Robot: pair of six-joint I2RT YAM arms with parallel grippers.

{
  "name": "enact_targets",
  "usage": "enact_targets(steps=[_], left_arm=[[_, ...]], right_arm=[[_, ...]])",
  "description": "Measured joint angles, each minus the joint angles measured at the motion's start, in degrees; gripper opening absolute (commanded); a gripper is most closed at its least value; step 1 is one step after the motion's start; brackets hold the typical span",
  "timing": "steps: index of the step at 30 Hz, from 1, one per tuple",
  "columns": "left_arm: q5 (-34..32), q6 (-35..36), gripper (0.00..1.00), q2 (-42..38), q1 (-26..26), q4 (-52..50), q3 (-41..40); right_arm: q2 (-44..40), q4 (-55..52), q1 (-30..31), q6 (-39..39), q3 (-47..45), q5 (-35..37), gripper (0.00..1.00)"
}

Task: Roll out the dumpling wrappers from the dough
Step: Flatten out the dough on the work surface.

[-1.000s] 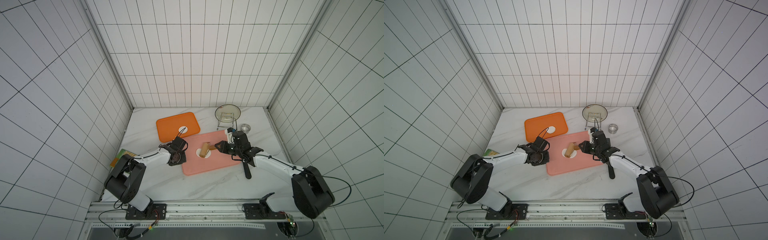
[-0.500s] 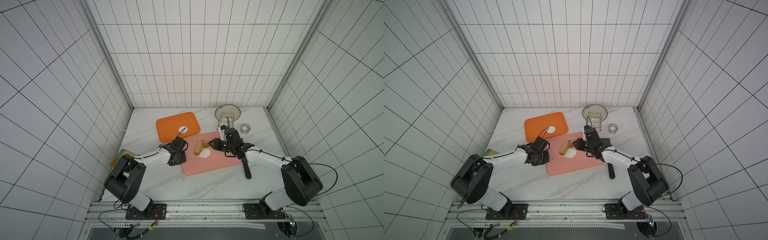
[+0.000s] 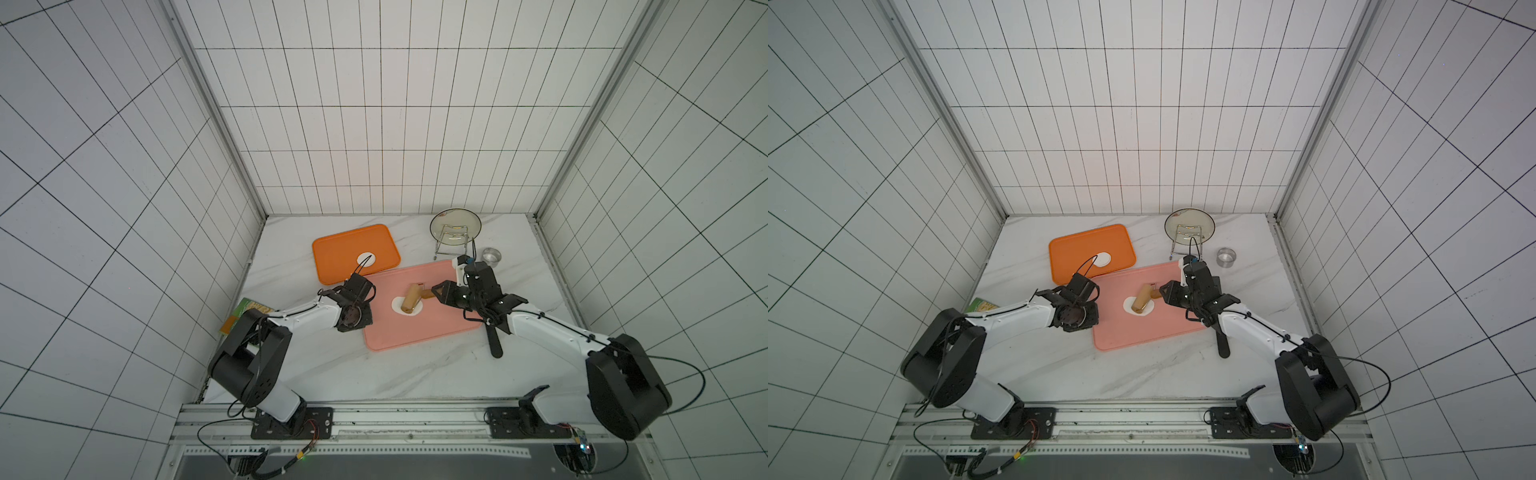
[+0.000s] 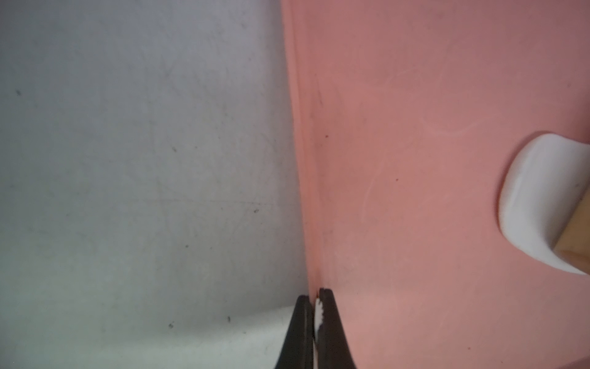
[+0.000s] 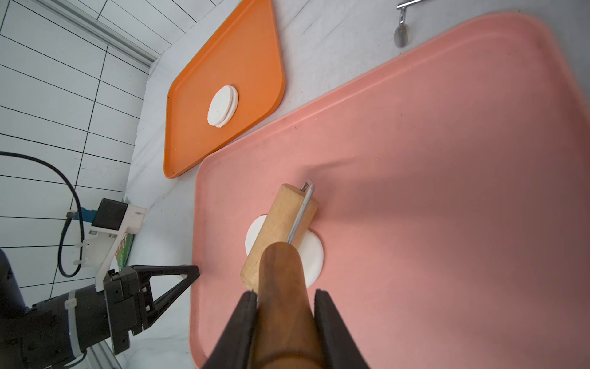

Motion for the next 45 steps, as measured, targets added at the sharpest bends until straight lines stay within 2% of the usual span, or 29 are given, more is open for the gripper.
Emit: enact_targets(steps=[6, 19, 27, 37, 45], left_arm=[[-0.52, -0.31, 0.0, 0.0, -0.31, -0.02, 0.0], [1.07, -0.66, 0.0, -0.13, 0.79, 0.2, -0.2], [3.39, -0.33, 0.0, -0.26, 2.14, 0.5, -0.42], [3.8, -0.2, 0.0, -0.37, 2.34, 0.85, -0.63], [3.93, -0.17, 0.0, -0.37, 2.38, 0.87, -0.66]], right_arm=[[5.18, 4.31, 1.77, 0.98, 1.66, 0.24, 0.0], [-0.39, 4.39, 0.44, 1.53, -2.67, 0.9, 0.0], [-8.68, -3.3, -2.54, 1.57, -5.25, 2.19, 0.0], [-11.65, -11.47, -3.06, 0.15, -3.96, 5.57, 0.0], [-10.99, -12.87, -1.84, -1.01, -2.23, 6.84, 0.0]])
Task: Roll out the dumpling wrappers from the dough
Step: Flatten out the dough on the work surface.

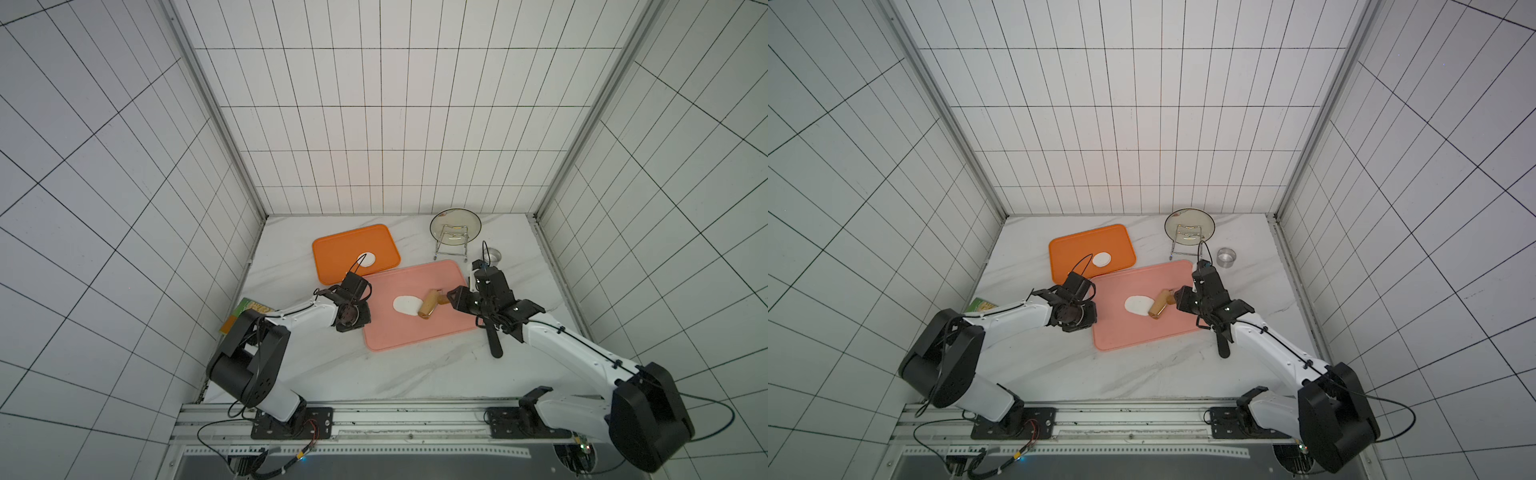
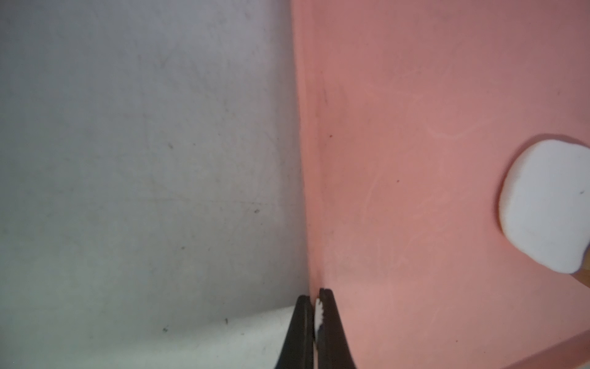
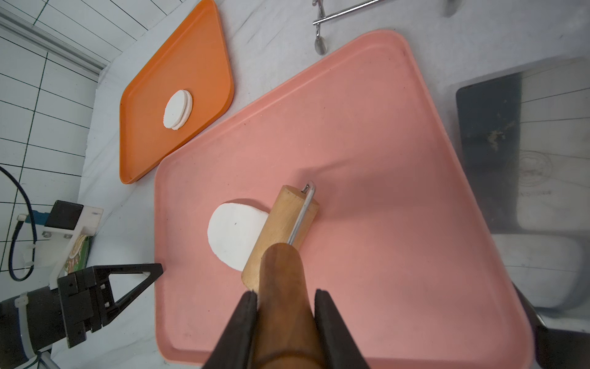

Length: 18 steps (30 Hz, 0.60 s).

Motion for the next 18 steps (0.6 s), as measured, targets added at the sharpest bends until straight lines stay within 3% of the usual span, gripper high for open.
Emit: enact_targets(steps=[9, 18], left_arm=[[-0.02, 0.07, 0.0, 0.0, 0.0, 0.0, 0.0], [-0.33, 0.92, 0.0, 0.57, -0.07, -1.16, 0.98]], right_arm=[[-2.27, -6.05, -0.04, -4.74, 3.34, -1.57, 0.0], [-2.08, -6.64, 0.52, -12.72, 4.28, -11.37, 0.0]])
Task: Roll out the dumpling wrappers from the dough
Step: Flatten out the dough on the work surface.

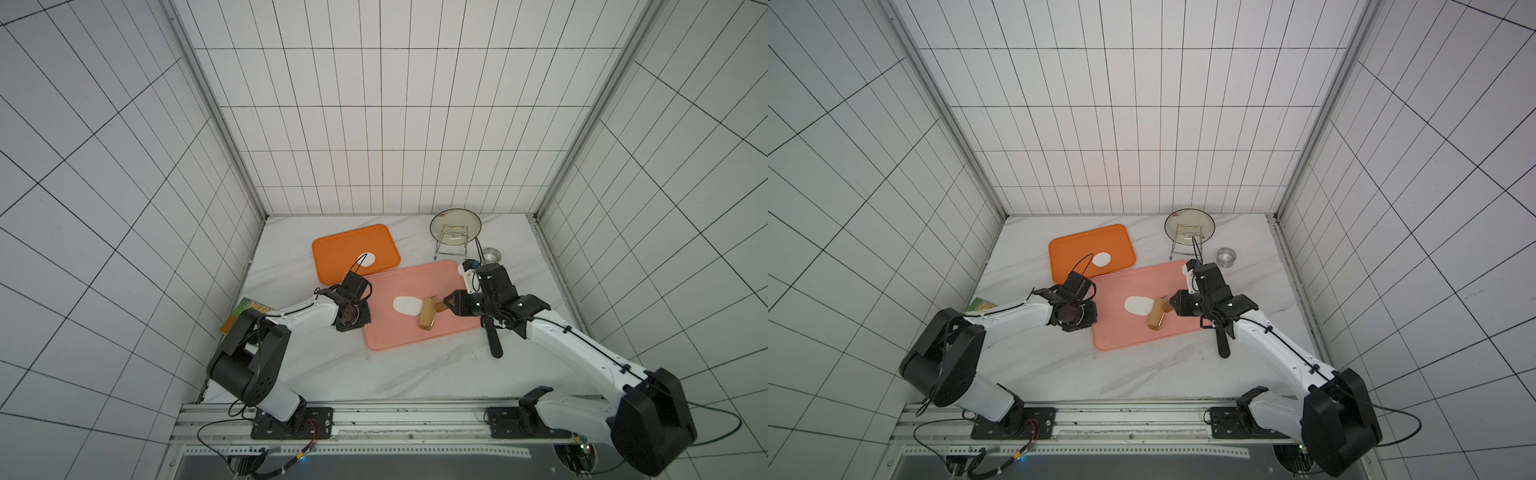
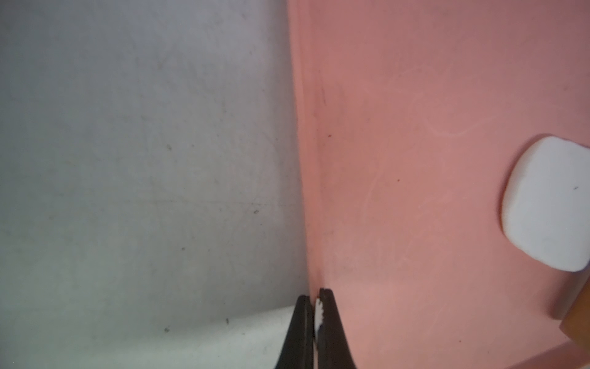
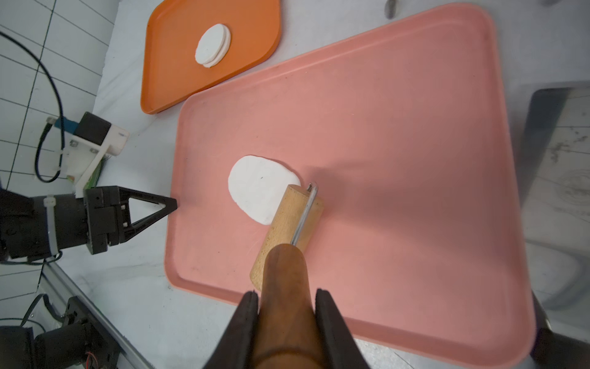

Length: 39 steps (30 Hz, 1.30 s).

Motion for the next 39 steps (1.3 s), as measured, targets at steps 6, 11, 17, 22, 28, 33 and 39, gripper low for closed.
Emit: enact_targets(steps=[6, 11, 17, 22, 28, 33, 39], left_arm=[[-0.35, 0.55, 0.0, 0.55, -0.04, -1.29, 0.98], [-0.37, 0.63, 0.0, 0.59, -0.09, -1.31, 0.98], [-0.61, 0.63, 0.0, 0.59, -0.22, -1.31, 0.98], [-0.68, 0.66, 0.0, 0.59, -0.26, -1.29, 0.98], [-0.68, 0.94, 0.0, 0.81, -0.26, -1.44, 1.18], [-0.7, 1.05, 0.0, 0.85, -0.26, -1.55, 1.27], [-0.68, 1.05, 0.0, 0.85, -0.26, -1.55, 1.27]], right_arm=[[0.55, 2.54, 0.2, -2.75, 1.2, -2.16, 0.0], [3.61, 7.04, 0.04, -2.78, 1.77, -2.29, 0.0], [8.87, 10.51, -0.92, -1.84, 1.53, -3.61, 0.0], [8.55, 13.22, -1.51, -0.79, -0.68, -4.26, 0.0], [8.81, 14.36, -1.57, -0.37, -1.36, -4.42, 0.0], [11.15, 16.74, -1.55, 1.16, -1.38, -5.6, 0.0], [13.14, 19.43, -1.42, 2.49, -1.42, -6.49, 0.0]])
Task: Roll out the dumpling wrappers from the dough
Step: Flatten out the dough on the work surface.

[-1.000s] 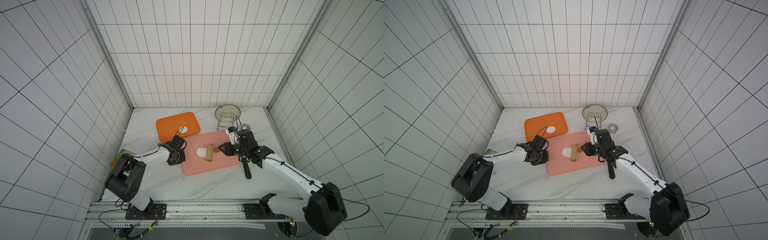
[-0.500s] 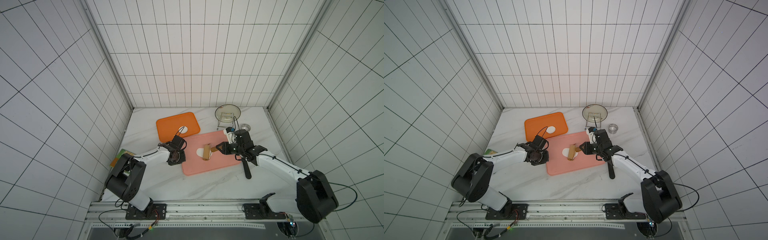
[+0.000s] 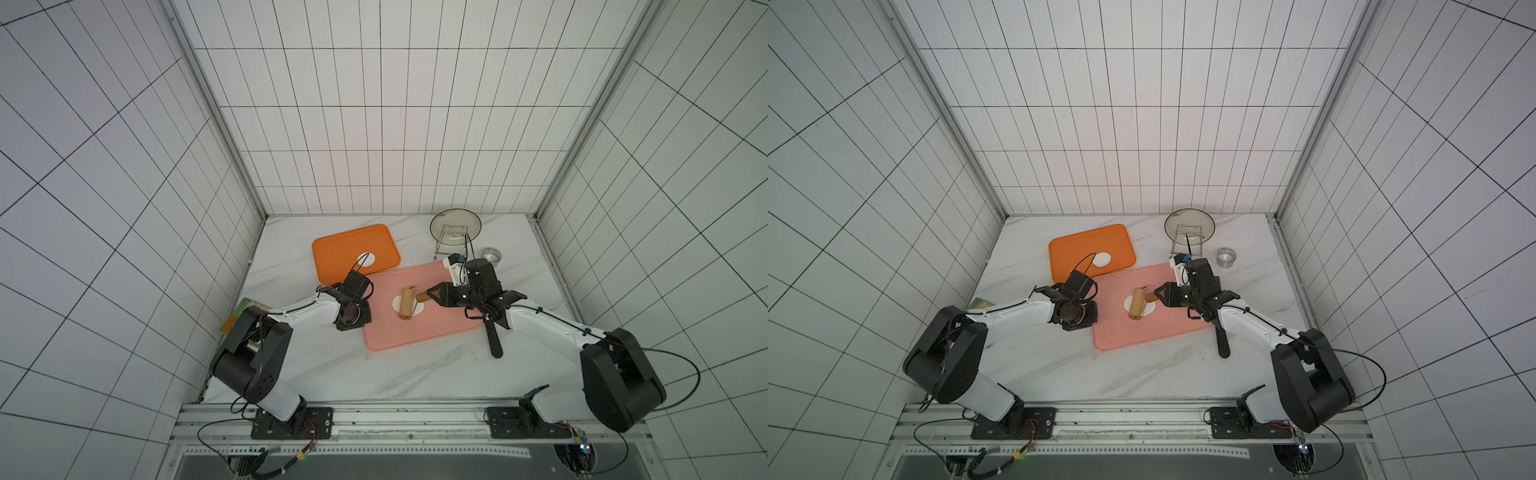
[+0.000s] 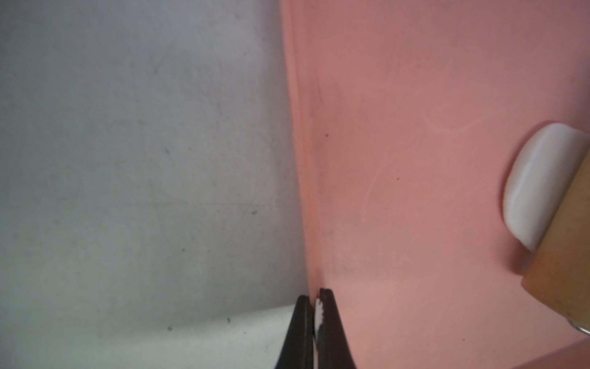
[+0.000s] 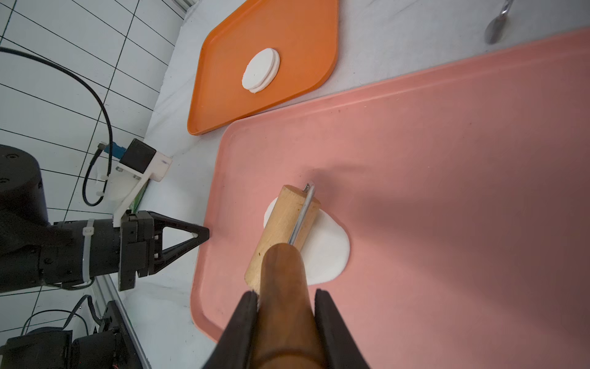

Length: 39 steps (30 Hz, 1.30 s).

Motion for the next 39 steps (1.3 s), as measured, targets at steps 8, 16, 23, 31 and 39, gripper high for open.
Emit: enact_targets(steps=[8, 16, 23, 31, 39], left_arm=[[0.02, 0.0, 0.0, 0.04, 0.0, 0.0, 0.0], [0.02, 0.0, 0.0, 0.11, 0.0, 0.0, 0.04], [0.02, 0.0, 0.0, 0.11, 0.0, 0.0, 0.04], [0.52, -0.07, 0.0, 0.11, 0.7, -0.04, 0.04], [2.67, -0.07, 0.0, 0.11, 2.08, 0.24, -0.2]], right_arm=[[2.67, 3.45, 0.0, 1.84, 0.0, -1.53, 0.0], [6.32, 7.04, 0.02, 4.31, 0.9, -3.74, 0.0], [9.03, 9.07, 0.09, 5.77, 2.16, -5.42, 0.0], [8.76, 8.59, -1.09, 7.13, 1.92, -5.84, 0.0], [1.25, 0.76, -5.27, 7.04, -0.79, -4.09, 0.0]])
